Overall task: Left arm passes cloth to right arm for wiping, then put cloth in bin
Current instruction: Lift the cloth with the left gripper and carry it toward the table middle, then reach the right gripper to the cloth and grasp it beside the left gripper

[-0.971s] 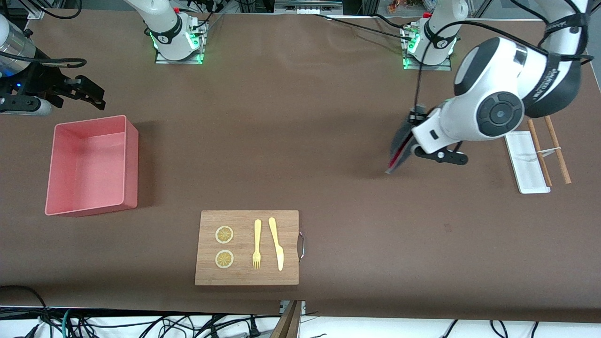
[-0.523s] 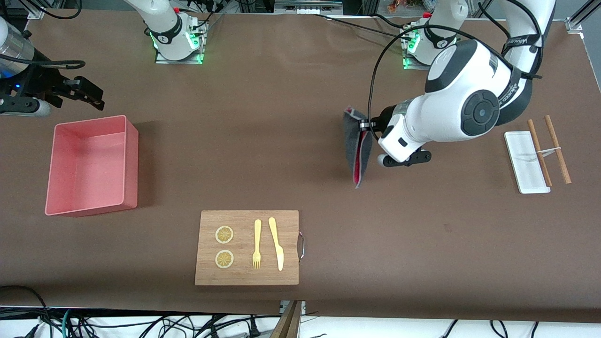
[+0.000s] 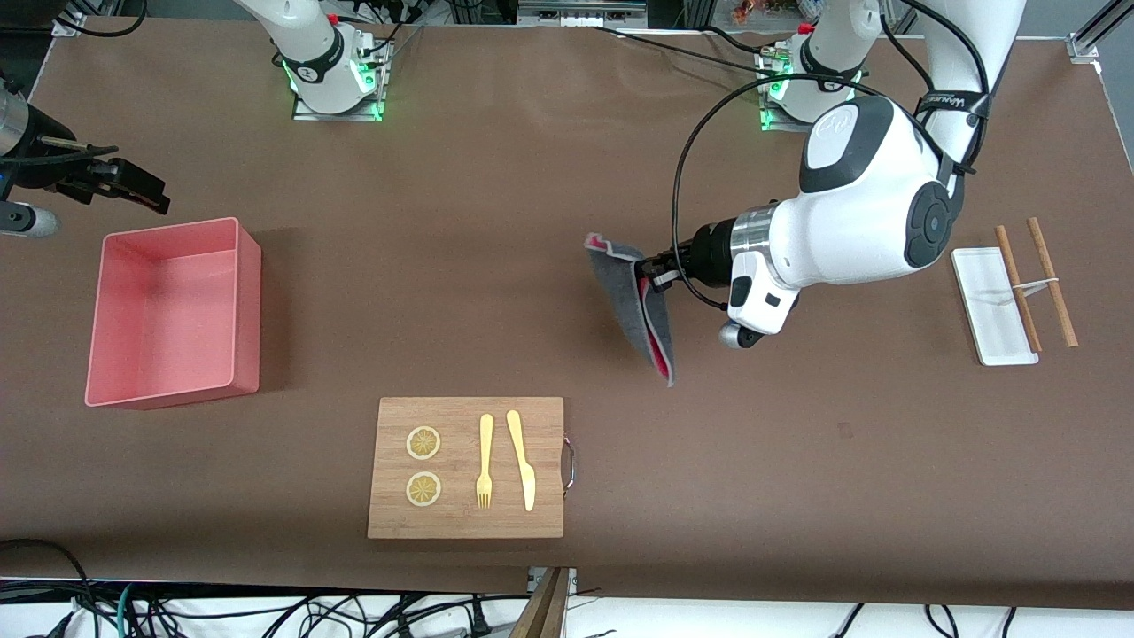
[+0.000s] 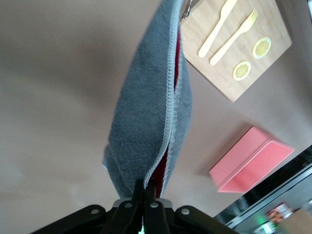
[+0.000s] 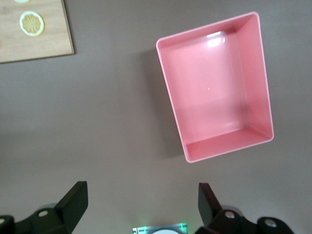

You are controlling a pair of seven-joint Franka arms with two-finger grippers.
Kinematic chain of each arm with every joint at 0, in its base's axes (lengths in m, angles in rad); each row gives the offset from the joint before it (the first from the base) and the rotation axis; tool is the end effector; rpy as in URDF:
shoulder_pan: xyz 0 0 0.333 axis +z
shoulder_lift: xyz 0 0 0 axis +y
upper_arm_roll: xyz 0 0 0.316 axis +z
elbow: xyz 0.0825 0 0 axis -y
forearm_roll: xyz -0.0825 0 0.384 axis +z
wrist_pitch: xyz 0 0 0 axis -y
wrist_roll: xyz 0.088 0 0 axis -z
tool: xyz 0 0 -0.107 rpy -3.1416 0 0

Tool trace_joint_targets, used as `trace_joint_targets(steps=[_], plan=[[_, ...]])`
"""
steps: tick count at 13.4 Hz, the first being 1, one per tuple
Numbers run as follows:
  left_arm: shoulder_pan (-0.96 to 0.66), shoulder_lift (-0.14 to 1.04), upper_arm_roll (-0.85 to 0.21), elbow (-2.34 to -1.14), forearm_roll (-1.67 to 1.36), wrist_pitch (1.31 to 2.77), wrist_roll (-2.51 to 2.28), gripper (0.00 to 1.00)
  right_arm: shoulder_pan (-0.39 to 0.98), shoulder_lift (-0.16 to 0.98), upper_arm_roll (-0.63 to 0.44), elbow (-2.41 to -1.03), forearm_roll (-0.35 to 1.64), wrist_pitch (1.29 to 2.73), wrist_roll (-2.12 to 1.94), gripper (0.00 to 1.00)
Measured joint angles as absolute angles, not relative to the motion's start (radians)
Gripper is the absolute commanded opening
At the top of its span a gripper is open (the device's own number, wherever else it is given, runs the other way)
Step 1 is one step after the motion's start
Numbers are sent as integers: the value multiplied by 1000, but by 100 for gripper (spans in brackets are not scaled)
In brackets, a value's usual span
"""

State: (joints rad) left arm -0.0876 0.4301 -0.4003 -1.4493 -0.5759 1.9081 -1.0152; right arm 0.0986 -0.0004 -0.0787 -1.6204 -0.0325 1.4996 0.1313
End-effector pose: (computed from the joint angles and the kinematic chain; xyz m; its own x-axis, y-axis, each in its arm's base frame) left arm 0.6115 -0.3162 0.4798 0.6705 0.4795 -0.5662 0.7164 -0.6168 0.3260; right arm 0.5444 0.0072 0.5958 0.9869 -0.1135 -0.1148 -0.1087 -0.9929 0.0479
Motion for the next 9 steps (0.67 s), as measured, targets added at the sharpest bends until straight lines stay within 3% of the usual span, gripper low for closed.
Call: trace_joint_targets(steps=[9], plan=[[-196, 462, -402, -1447, -825, 2259, -1446, 0, 208, 35, -22, -1585, 104, 1476, -71, 100]])
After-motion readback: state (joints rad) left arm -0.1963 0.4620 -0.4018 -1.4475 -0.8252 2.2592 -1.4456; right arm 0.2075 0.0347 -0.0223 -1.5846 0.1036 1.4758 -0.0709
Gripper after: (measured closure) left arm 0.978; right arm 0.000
